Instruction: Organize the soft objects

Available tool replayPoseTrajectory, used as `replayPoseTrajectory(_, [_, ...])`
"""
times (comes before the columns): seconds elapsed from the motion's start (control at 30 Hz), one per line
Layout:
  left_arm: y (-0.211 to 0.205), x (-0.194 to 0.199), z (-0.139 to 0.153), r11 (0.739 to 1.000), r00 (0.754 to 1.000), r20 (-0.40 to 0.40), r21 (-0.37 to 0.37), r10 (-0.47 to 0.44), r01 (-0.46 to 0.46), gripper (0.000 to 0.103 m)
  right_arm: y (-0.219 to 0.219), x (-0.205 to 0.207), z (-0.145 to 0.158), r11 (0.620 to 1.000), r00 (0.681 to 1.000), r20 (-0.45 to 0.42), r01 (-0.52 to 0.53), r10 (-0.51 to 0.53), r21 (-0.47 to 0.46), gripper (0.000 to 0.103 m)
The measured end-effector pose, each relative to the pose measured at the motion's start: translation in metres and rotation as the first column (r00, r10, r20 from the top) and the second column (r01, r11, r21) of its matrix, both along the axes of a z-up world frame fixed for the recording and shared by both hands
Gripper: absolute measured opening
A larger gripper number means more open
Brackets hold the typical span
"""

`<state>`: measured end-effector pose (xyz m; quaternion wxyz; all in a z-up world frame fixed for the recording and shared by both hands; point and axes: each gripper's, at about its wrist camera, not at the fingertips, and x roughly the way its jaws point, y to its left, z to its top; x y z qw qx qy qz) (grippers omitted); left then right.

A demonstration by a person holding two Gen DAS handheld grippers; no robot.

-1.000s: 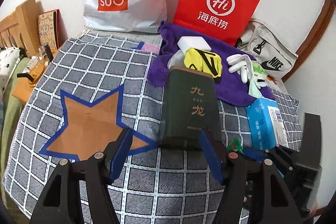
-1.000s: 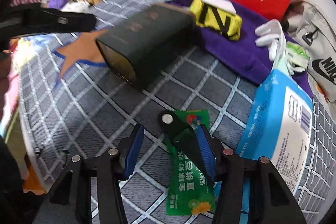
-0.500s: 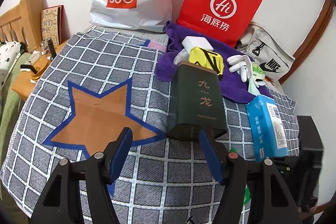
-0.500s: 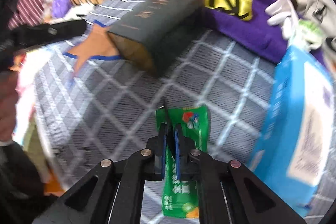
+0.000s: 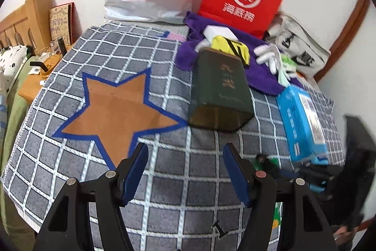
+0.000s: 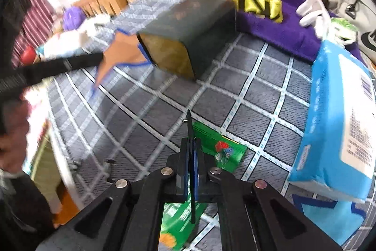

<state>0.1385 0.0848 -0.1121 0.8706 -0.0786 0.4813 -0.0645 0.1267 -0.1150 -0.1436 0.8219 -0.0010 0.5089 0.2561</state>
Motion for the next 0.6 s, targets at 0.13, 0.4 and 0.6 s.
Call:
replayPoseTrajectory(0.13, [-0.019,-0.009,-0.006,0.999,0.999,-0.022,0.019,-0.032,0.033,0.064,-0.026,-0.013,0.020,0.998,0.997,0.052,0.054,-0.056,0.029,0.003])
replayPoseTrajectory(0.4, [-0.072,-0.033,-0.021,0.989,0.988,-0.072,0.048,-0.133,0.137,0.064,-0.077,-0.048,0.024,0.983,0.979,0.089,0.183,-0.184,0.016,0.003])
replayPoseTrajectory(0.6, [-0.106,-0.047,-0.027,0.976,0.974,-0.093,0.048,-0.208,0.213,0.064,-0.114,-0.072,0.003,0.966,0.964,0.069,0.258,-0.256,-0.017,0.004])
